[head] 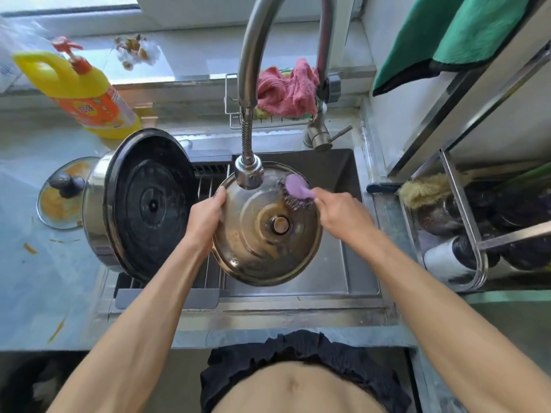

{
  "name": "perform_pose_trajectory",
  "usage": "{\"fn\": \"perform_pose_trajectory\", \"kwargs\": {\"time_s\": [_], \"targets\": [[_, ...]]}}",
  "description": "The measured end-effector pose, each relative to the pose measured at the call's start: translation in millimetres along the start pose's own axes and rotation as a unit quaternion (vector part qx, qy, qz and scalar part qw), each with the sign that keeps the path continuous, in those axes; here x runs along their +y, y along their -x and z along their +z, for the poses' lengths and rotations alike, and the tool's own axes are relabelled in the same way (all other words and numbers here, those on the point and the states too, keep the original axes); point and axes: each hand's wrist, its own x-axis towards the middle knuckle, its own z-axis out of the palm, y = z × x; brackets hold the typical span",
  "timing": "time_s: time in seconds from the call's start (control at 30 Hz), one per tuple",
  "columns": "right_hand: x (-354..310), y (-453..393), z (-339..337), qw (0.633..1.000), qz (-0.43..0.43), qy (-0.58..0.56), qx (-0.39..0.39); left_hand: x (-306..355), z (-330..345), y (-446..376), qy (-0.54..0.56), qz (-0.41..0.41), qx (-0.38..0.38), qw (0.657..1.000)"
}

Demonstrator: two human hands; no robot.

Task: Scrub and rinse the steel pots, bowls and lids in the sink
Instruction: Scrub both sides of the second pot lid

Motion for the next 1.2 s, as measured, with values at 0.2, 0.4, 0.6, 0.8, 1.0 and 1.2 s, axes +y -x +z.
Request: {"fn": "perform_pose_trajectory", "kwargs": {"time_s": [0.2,0.4,0.6,0.8,1.0,1.2], "targets": [[0.0,0.8,-5.1,0.998,-0.016,0.03,-0.061,2.7,-6.9,-0.7,-0.071,0.029,-0.007,0.997],[-9.2,-2.3,-3.2,0.996,0.002,-0.056,-0.068,12.4,-9.8,-3.6,-0.064,0.06,-0.03,0.996],[-20.8,-4.6,-5.2,0.997,0.031,-0.035,-0.057,9.2,-8.4,0.2,-0.023,0.044,-0.028,0.998],[-10.3,-12.7,-13.4,0.994,0.096,-0.033,-0.044,7.7,-9.5,0.6,0.005,0.036,-0.028,0.999],[-2.7,-13.7,-16.1,0.992,0.107,-0.052,-0.041,4.7,-6.8,0.3,0.018,0.022,-0.004,1.0],[-9.2,-10.3,-10.2,0.991,0.102,-0.059,-0.069,1.4,-8.3,3.2,0.013,0.04,-0.012,0.999]]}}
